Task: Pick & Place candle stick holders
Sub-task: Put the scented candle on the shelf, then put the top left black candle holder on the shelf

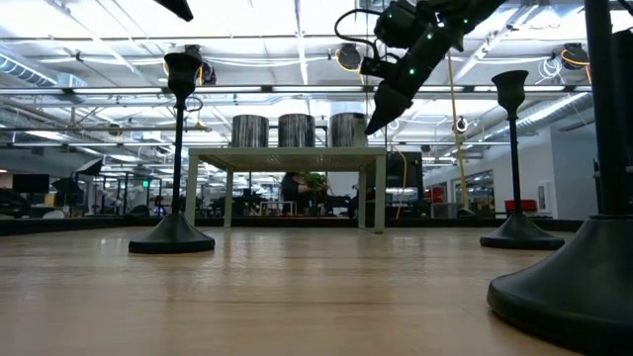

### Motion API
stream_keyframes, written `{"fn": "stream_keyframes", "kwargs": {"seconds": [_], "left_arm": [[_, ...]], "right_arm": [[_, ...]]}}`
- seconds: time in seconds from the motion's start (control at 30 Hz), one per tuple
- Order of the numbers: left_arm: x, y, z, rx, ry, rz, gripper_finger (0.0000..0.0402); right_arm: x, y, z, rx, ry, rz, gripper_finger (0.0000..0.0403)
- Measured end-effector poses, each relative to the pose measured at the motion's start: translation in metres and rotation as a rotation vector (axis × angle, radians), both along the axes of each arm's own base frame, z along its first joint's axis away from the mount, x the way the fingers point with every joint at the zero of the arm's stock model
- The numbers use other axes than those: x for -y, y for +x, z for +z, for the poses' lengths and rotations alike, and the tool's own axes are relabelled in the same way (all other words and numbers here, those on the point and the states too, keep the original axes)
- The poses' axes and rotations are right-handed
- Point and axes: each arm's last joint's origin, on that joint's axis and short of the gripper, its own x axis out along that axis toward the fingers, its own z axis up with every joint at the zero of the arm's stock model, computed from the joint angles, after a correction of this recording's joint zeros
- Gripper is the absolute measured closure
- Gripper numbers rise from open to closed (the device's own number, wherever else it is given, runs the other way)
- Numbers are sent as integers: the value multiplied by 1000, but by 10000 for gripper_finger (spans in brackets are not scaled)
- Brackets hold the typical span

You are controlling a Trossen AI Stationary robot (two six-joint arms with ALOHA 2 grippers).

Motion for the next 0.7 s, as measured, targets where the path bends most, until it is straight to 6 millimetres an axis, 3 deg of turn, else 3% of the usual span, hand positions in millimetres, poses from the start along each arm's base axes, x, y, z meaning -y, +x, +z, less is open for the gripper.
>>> {"fn": "stream_keyframes", "kwargs": {"seconds": [0.4, 0.6, 0.7], "left_arm": [[6, -1, 0, 16, -31, 23, 334], [19, -3, -2, 71, 84, 95, 335], [28, -3, -23, 82, 107, 124, 335]], "right_arm": [[-9, 1, 2, -3, -29, 47, 325], [-43, -9, 27, 44, -31, 116, 325], [-66, -16, 42, 86, -17, 159, 325]]}}
